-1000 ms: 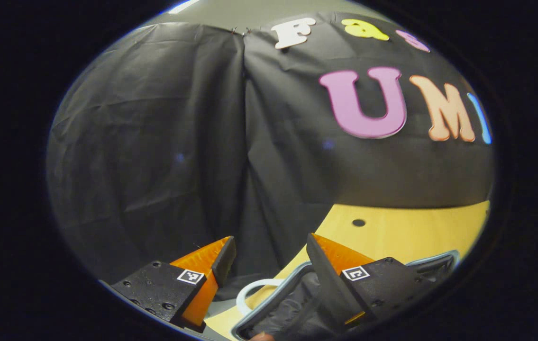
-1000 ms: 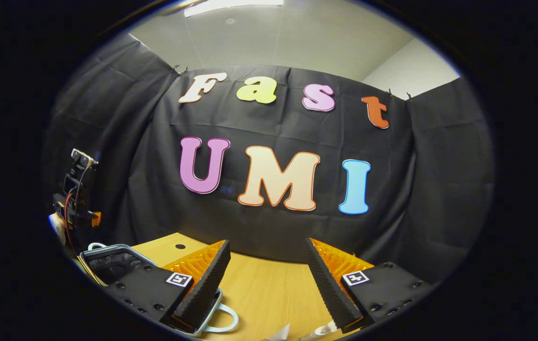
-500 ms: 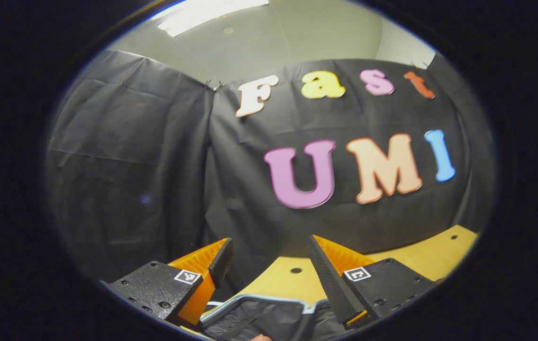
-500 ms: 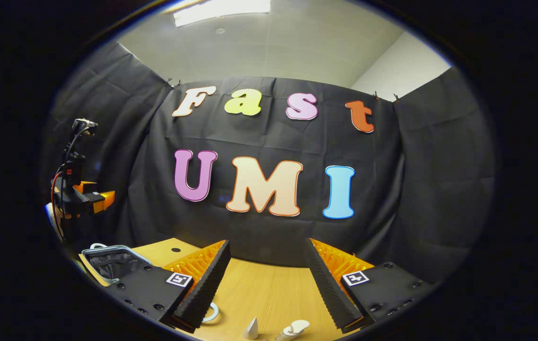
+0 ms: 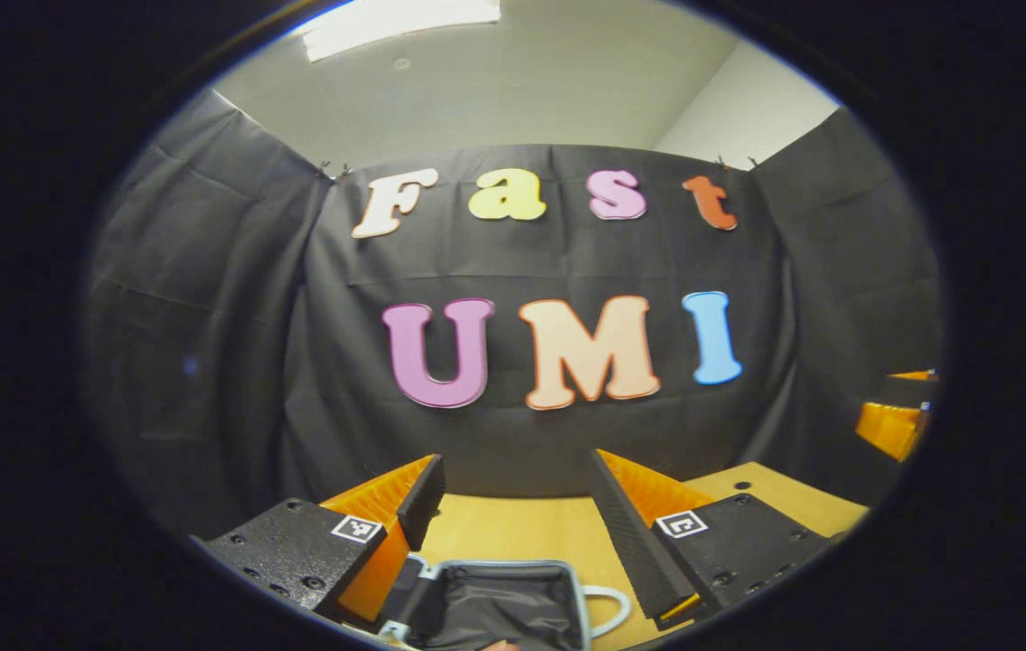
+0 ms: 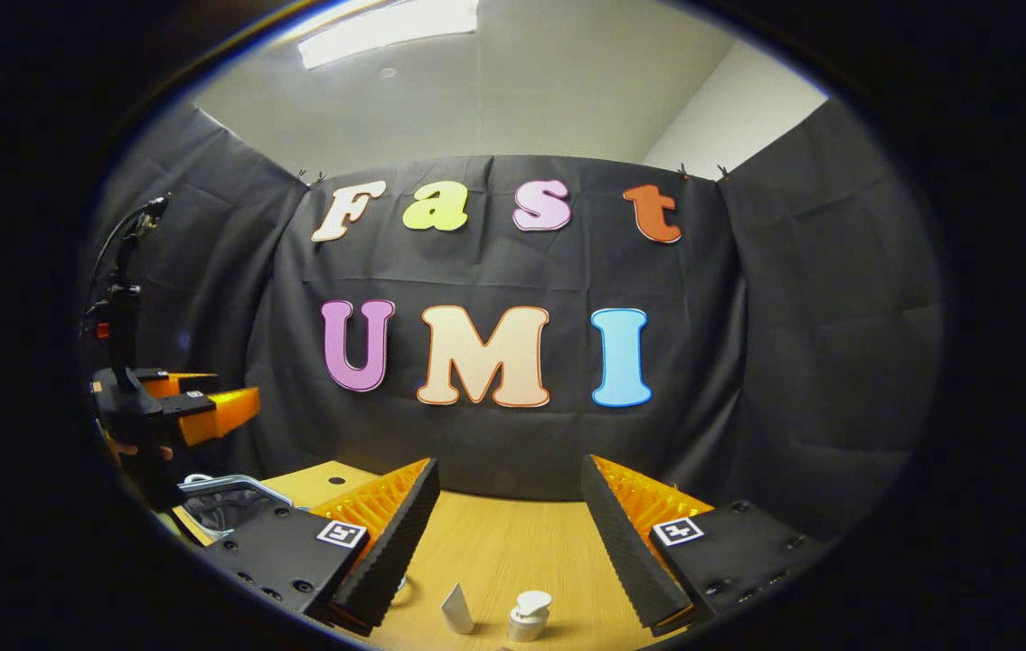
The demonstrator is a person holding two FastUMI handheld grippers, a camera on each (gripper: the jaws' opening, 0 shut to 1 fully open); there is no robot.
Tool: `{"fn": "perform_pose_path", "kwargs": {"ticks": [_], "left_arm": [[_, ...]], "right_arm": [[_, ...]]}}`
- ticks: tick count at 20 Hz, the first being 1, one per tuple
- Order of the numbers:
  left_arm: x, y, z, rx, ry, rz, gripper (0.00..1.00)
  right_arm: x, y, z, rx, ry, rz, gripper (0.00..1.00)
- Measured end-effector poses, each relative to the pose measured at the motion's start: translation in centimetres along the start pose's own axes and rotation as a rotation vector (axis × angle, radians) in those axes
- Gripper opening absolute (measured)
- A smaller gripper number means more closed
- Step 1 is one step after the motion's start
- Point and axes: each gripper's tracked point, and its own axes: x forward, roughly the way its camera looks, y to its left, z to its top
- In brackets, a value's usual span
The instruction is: First open the suitcase, pack the skin care products into it, and then close the suitcase.
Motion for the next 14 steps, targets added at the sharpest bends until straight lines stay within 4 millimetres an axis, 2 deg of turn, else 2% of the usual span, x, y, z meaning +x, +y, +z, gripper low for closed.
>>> {"fn": "perform_pose_path", "kwargs": {"ticks": [2, 3, 5, 6, 9, 10, 11, 12, 13, 14], "left_arm": [[-1.0, -2.8, -0.6, -0.017, 0.014, -0.033, 0.94], [-1.5, -4.0, -1.1, -0.025, 0.028, -0.047, 0.99], [-2.3, -6.4, -2.0, -0.04, 0.049, -0.077, 0.89], [-2.4, -7.6, -2.4, -0.047, 0.06, -0.094, 0.94], [-2.7, -10.6, -3.6, -0.06, 0.086, -0.143, 0.94], [-2.7, -11.6, -4.2, -0.062, 0.098, -0.16, 0.94], [-2.7, -12.7, -5.0, -0.065, 0.115, -0.178, 0.99], [-2.5, -13.7, -5.9, -0.068, 0.134, -0.195, 0.94], [-2.5, -14.8, -7.0, -0.07, 0.161, -0.216, 0.99], [-2.3, -15.9, -8.1, -0.075, 0.186, -0.236, 0.94]], "right_arm": [[-0.8, -0.9, 0.1, 0.003, -0.003, -0.002, 0.99], [-1.1, -1.3, 0.3, 0.001, -0.009, -0.002, 0.99], [-1.9, -2.0, 0.8, -0.006, -0.02, 0.002, 0.99], [-2.3, -2.4, 0.8, -0.01, -0.026, 0.002, 1.0], [-3.2, -3.9, 1.1, -0.009, -0.03, -0.012, 1.0], [-3.5, -4.4, 1.0, -0.008, -0.031, -0.017, 0.99], [-3.7, -4.9, 1.1, -0.012, -0.031, -0.023, 0.99], [-4.0, -5.4, 1.1, -0.018, -0.032, -0.03, 0.99], [-4.1, -5.9, 1.1, -0.024, -0.031, -0.039, 0.99], [-4.4, -6.5, 1.0, -0.03, -0.03, -0.048, 0.96]]}}
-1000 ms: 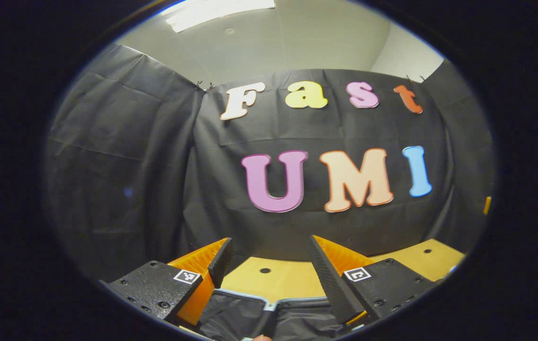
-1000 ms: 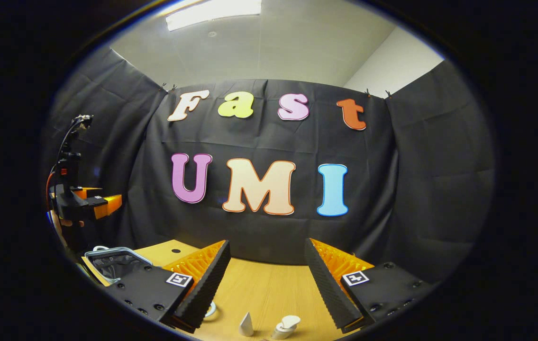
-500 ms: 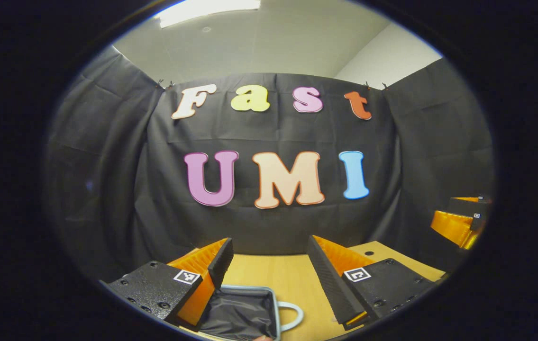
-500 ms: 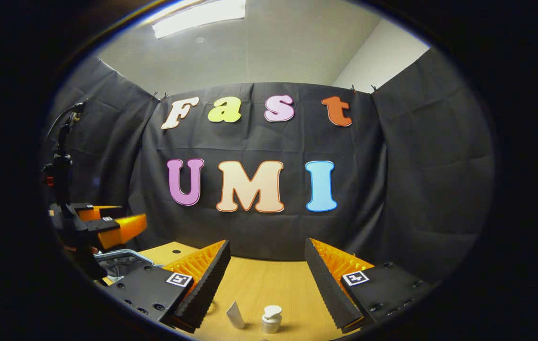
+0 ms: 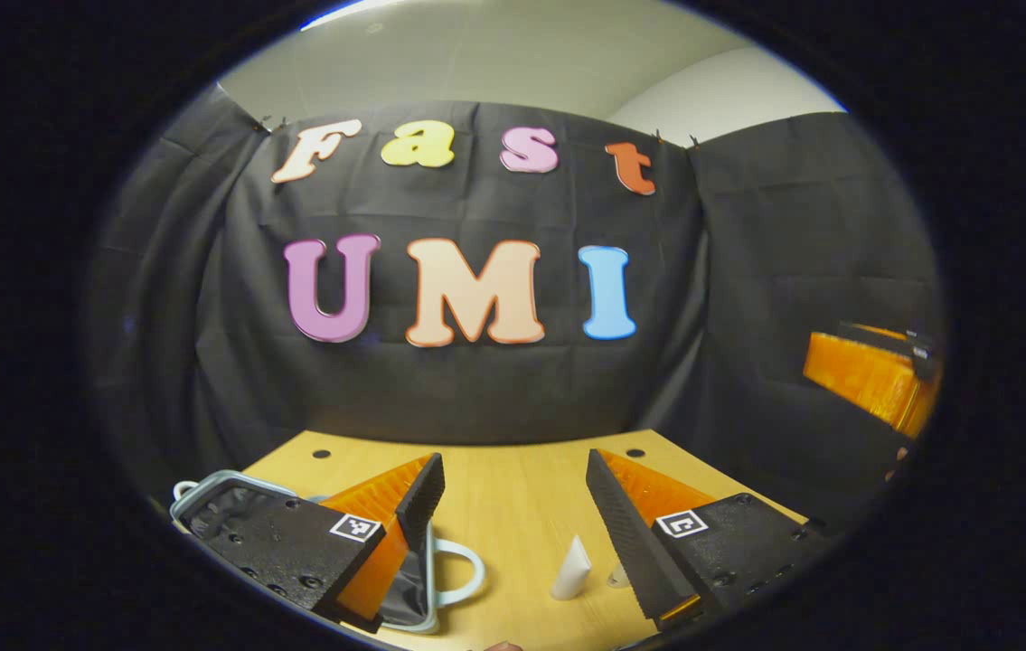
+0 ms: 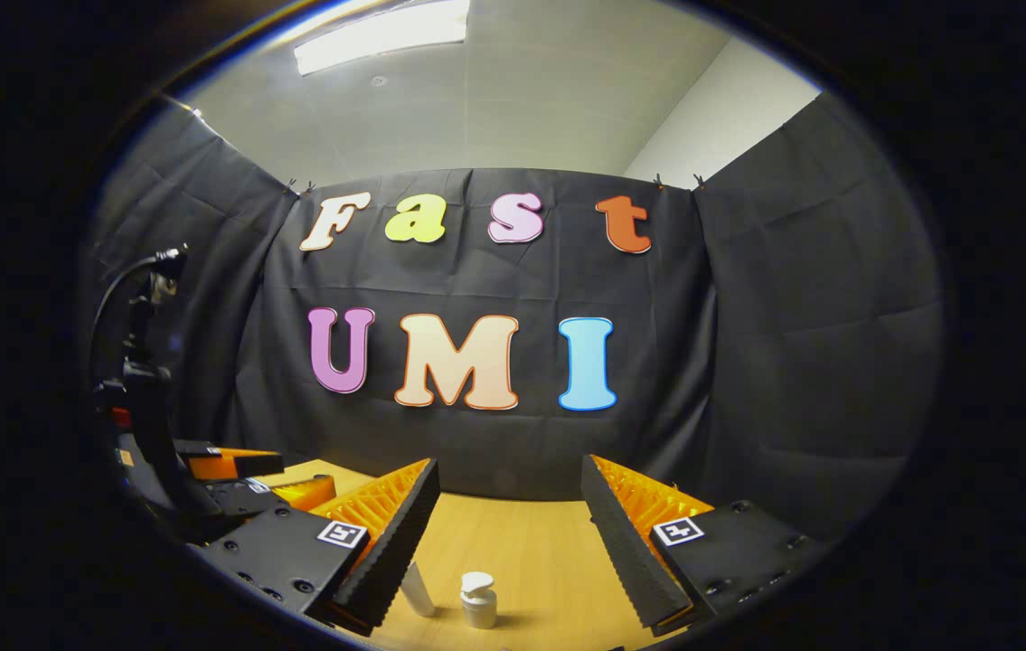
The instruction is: First open the suitcase, pack the skin care products into it, and then close the suitcase.
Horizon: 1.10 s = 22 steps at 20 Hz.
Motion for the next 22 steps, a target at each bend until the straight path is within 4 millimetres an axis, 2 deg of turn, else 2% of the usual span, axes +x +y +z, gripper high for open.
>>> {"fn": "perform_pose_path", "kwargs": {"ticks": [1, 2, 3, 8, 14, 19, 21, 22], "left_arm": [[0.4, -1.0, -1.1, -0.003, 0.026, -0.022, 0.95], [0.8, -1.7, -2.4, -0.002, 0.049, -0.035, 0.99], [1.2, -2.4, -3.6, 0.001, 0.074, -0.047, 0.94], [3.1, -5.0, -11.3, -0.015, 0.244, -0.098, 0.95], [4.8, -6.2, -19.2, -0.082, 0.437, -0.13, 0.96], [5.9, -6.2, -23.8, -0.069, 0.545, -0.15, 0.94], [5.9, -6.3, -24.7, -0.079, 0.58, -0.172, 0.8], [5.8, -5.7, -24.6, -0.059, 0.581, -0.151, 0.65]], "right_arm": [[-0.1, -0.5, 0.0, -0.005, 0.003, -0.009, 0.96], [-0.3, -0.9, -0.2, -0.009, 0.007, -0.019, 0.96], [-0.4, -1.5, -0.2, -0.014, 0.011, -0.028, 0.96], [-0.9, -3.7, -0.8, -0.043, 0.035, -0.085, 0.99], [-1.4, -4.8, -1.4, -0.064, 0.063, -0.128, 0.99], [-1.6, -4.4, -1.4, -0.091, 0.07, -0.141, 0.99], [-1.6, -4.1, -1.8, -0.091, 0.083, -0.135, 0.98], [-1.4, -3.9, -2.0, -0.088, 0.091, -0.131, 1.0]]}}
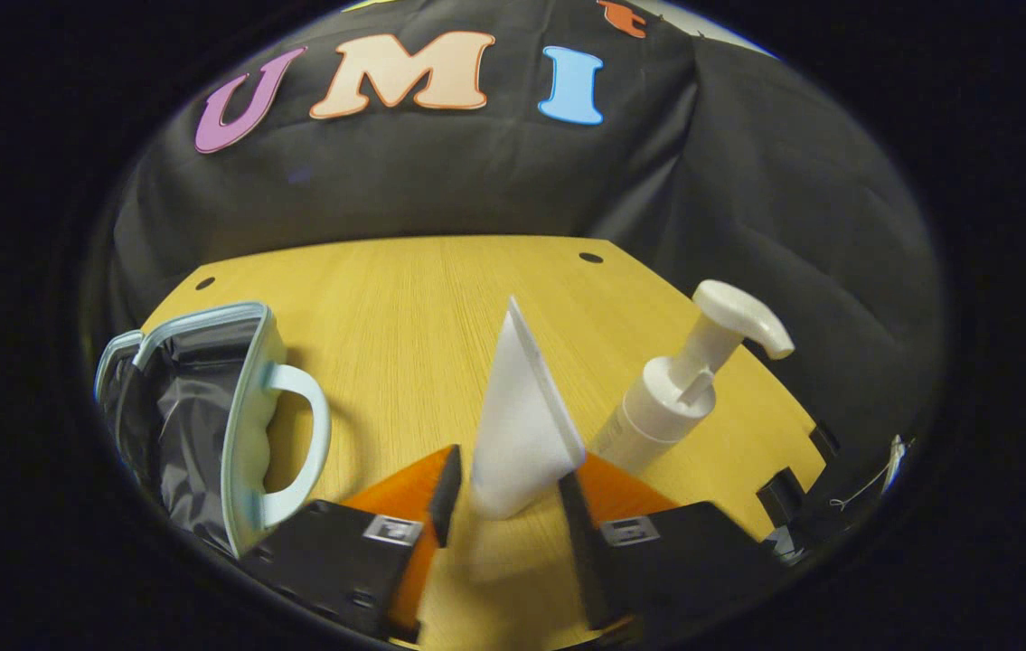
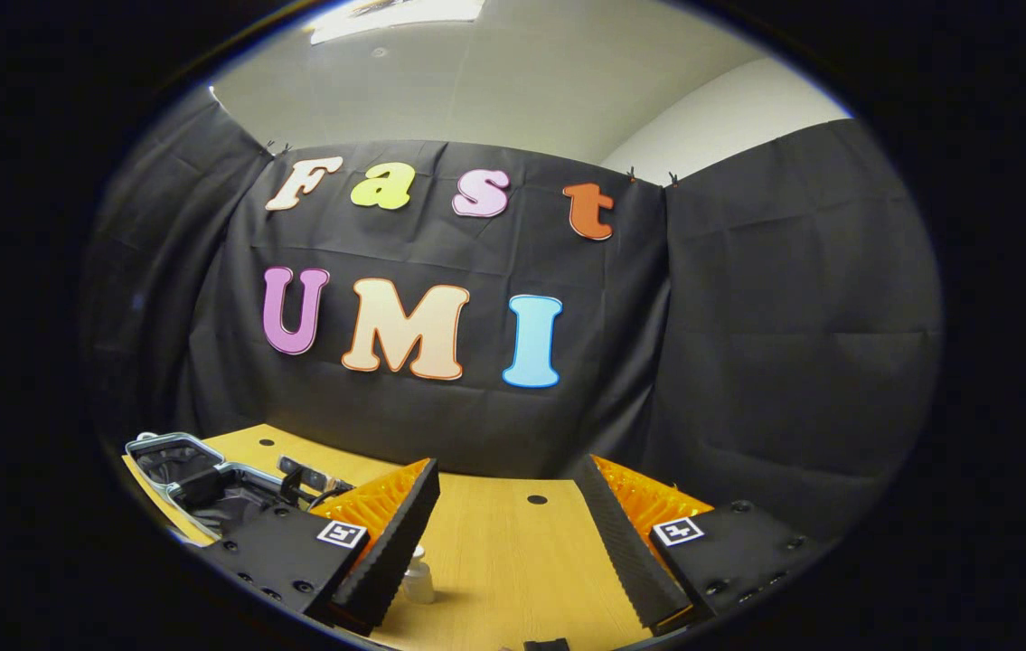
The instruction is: First open the suitcase, pack the skin care products into it, and then close the suitcase.
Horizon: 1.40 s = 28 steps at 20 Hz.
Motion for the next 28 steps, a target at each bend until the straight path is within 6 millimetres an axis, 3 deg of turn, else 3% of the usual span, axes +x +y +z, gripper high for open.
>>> {"fn": "perform_pose_path", "kwargs": {"ticks": [1, 2, 4, 9, 14, 19, 23, 28], "left_arm": [[1.3, 0.2, 0.2, 0.013, 0.0, -0.012, 0.5], [0.3, -0.1, 0.0, 0.012, 0.015, -0.027, 0.35], [-0.7, -0.5, 0.6, 0.007, 0.02, -0.062, 0.28], [-5.4, 1.0, 4.6, 0.02, -0.068, -0.059, 0.25], [-10.3, 4.3, 7.4, 0.009, -0.13, -0.001, 0.25], [-14.8, 6.7, 10.6, -0.008, -0.212, 0.057, 0.25], [-17.8, 7.8, 12.0, -0.018, -0.25, 0.096, 0.22], [-19.3, 9.6, 11.8, -0.015, -0.248, 0.149, 0.25]], "right_arm": [[0.2, 0.3, -0.2, 0.003, 0.007, 0.006, 1.0], [0.3, 0.7, -0.6, 0.007, 0.016, 0.016, 1.0], [1.1, 1.5, -1.7, 0.015, 0.041, 0.03, 1.0], [3.8, 5.0, -6.1, 0.028, 0.114, 0.101, 0.99], [6.4, 9.1, -11.2, 0.036, 0.201, 0.178, 1.0], [8.2, 10.8, -17.2, 0.039, 0.295, 0.194, 0.99], [9.0, 11.8, -21.7, 0.03, 0.374, 0.205, 0.99], [8.5, 12.4, -28.5, -0.03, 0.49, 0.218, 0.99]]}}
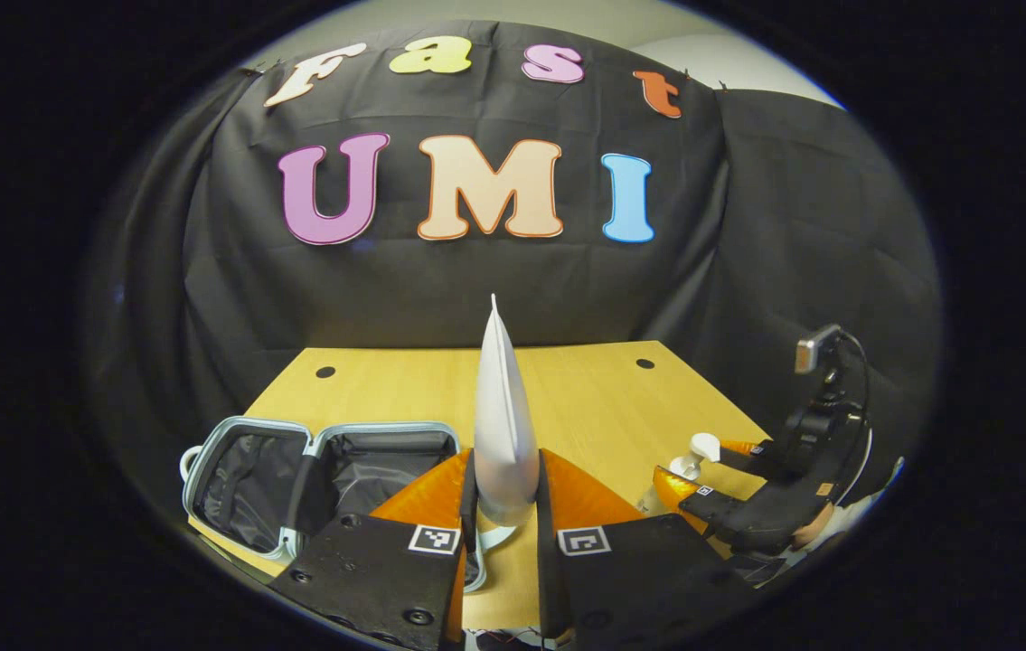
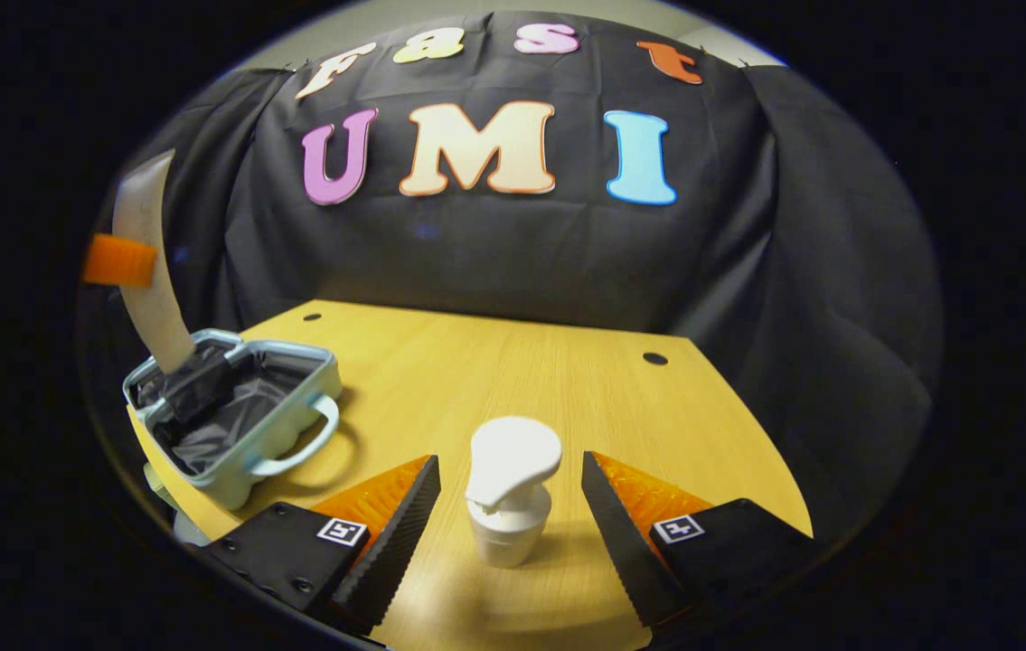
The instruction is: First open the suitcase, pack the skin care products into it, and then close the suitcase.
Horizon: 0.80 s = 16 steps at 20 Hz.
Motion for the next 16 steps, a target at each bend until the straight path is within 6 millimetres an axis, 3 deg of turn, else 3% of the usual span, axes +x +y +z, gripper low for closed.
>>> {"fn": "perform_pose_path", "kwargs": {"ticks": [4, 6, 7, 8, 12, 16], "left_arm": [[-0.6, 1.6, -0.3, -0.024, 0.014, 0.025, 0.25], [-0.8, 2.6, -0.4, -0.026, 0.021, 0.043, 0.25], [-0.9, 3.2, -0.6, -0.024, 0.028, 0.053, 0.25], [-1.0, 3.7, -0.7, -0.024, 0.037, 0.06, 0.25], [-0.7, 7.2, -1.5, 0.02, 0.083, 0.105, 0.25], [0.3, 11.4, -4.4, -0.016, 0.208, 0.141, 0.25]], "right_arm": [[0.7, 0.0, -2.9, -0.044, 0.048, -0.01, 0.92], [0.6, 0.3, -2.5, -0.058, 0.028, -0.008, 0.8], [0.3, 1.2, -2.4, -0.04, 0.034, 0.047, 0.63], [0.0, 2.3, -2.7, -0.017, 0.058, 0.094, 0.62], [-1.3, 3.5, 0.2, -0.011, 0.03, 0.128, 0.58], [-3.6, 5.4, 4.7, -0.019, -0.039, 0.19, 0.59]]}}
